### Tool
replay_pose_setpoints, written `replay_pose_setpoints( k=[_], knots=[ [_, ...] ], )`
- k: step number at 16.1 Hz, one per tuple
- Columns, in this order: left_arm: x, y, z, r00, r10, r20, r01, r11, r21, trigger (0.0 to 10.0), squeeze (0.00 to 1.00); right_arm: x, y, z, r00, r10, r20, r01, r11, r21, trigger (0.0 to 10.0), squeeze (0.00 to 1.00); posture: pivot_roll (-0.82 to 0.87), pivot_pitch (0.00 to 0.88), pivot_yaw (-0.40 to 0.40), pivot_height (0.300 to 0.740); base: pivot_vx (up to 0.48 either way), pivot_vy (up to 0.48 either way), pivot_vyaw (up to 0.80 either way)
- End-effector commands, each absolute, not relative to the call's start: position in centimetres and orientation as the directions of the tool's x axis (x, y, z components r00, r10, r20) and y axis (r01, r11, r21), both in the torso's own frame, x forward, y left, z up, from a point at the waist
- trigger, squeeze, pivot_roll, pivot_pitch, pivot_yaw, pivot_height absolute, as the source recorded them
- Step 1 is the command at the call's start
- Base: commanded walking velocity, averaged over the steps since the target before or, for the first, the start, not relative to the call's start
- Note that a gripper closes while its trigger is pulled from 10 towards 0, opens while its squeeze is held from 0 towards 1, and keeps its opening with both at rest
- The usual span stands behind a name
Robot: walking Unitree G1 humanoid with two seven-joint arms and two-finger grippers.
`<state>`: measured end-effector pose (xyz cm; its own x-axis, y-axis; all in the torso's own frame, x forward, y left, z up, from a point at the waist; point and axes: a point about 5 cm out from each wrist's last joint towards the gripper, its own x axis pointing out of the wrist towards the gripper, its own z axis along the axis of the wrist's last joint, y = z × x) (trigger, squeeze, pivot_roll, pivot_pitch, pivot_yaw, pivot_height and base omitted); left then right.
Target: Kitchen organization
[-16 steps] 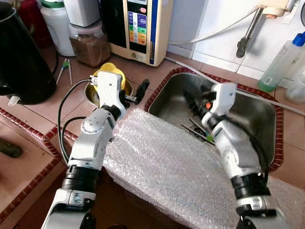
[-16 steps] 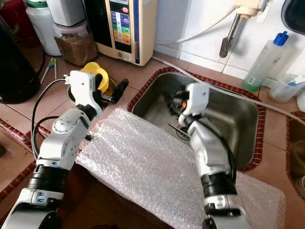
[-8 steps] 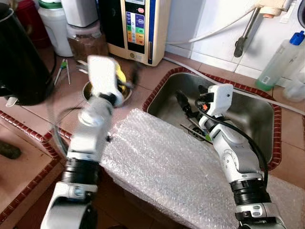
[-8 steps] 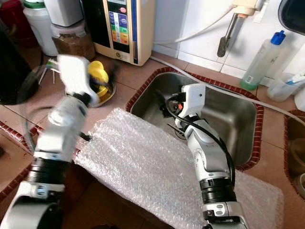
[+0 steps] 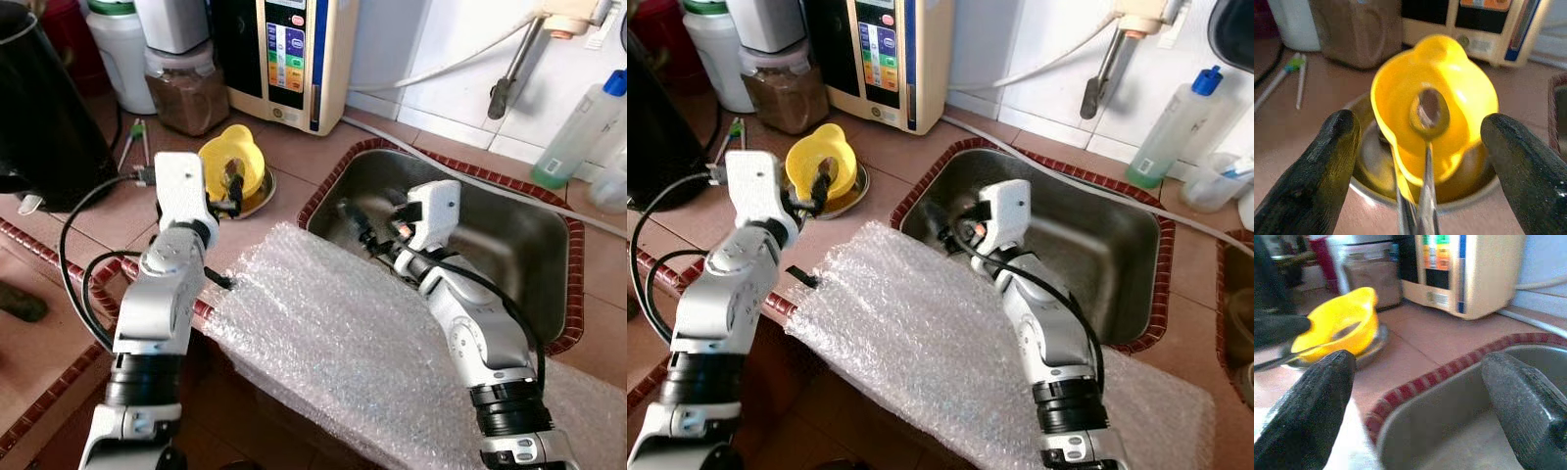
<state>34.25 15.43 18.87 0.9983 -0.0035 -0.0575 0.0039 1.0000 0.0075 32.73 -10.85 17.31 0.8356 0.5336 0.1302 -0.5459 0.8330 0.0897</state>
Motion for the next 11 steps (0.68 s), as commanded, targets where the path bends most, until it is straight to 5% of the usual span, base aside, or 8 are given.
replay_pose_setpoints(
  k=[1,2,3,6,7,8,9,11],
  knots=[
    [34.0,15.1,18.8,0.997,-0.008,-0.075,0.009,1.000,0.007,10.0,0.00,32.4,-10.6,17.9,0.815,0.561,0.145,-0.575,0.813,0.086,10.0,0.98,0.01,0.088,-0.044,0.740,0.000,0.000,0.00],
    [33.8,15.0,18.4,0.992,0.006,-0.124,-0.009,1.000,-0.025,10.0,0.00,31.9,-9.9,18.1,0.765,0.627,0.150,-0.641,0.763,0.078,10.0,0.24,0.02,0.089,-0.044,0.740,0.000,0.000,0.00],
    [33.8,14.9,18.2,0.988,-0.010,-0.155,0.006,1.000,-0.030,10.0,0.00,31.1,-9.2,18.5,0.696,0.701,0.158,-0.717,0.690,0.098,10.0,0.00,0.01,0.088,-0.044,0.740,0.000,0.000,0.00],
    [33.7,14.5,17.7,0.974,-0.038,-0.224,0.026,0.998,-0.058,10.0,0.00,30.3,-9.1,18.7,0.634,0.759,0.146,-0.773,0.626,0.103,10.0,0.00,0.01,0.088,-0.042,0.740,0.000,0.000,0.00],
    [33.8,14.5,17.7,0.971,-0.039,-0.237,0.025,0.998,-0.064,8.9,0.00,30.3,-9.3,18.6,0.629,0.765,0.136,-0.777,0.622,0.097,10.0,0.00,0.01,0.088,-0.042,0.740,0.000,0.000,0.00],
    [33.8,14.6,17.6,0.968,-0.038,-0.248,0.023,0.998,-0.064,5.1,0.00,30.2,-9.5,18.6,0.630,0.767,0.126,-0.777,0.623,0.093,10.0,0.00,0.01,0.089,-0.041,0.740,0.000,0.000,0.00],
    [33.8,14.6,17.5,0.964,-0.043,-0.262,0.024,0.997,-0.077,2.8,0.00,30.2,-9.6,18.6,0.632,0.766,0.121,-0.775,0.625,0.091,10.0,0.00,0.00,0.090,-0.040,0.740,0.000,0.000,0.00],
    [33.9,14.8,17.6,0.964,-0.037,-0.264,0.020,0.998,-0.066,0.0,0.00,30.1,-9.5,18.5,0.631,0.768,0.113,-0.776,0.625,0.084,10.0,0.00,0.00,0.091,-0.038,0.740,0.000,0.000,0.00]
  ],
)
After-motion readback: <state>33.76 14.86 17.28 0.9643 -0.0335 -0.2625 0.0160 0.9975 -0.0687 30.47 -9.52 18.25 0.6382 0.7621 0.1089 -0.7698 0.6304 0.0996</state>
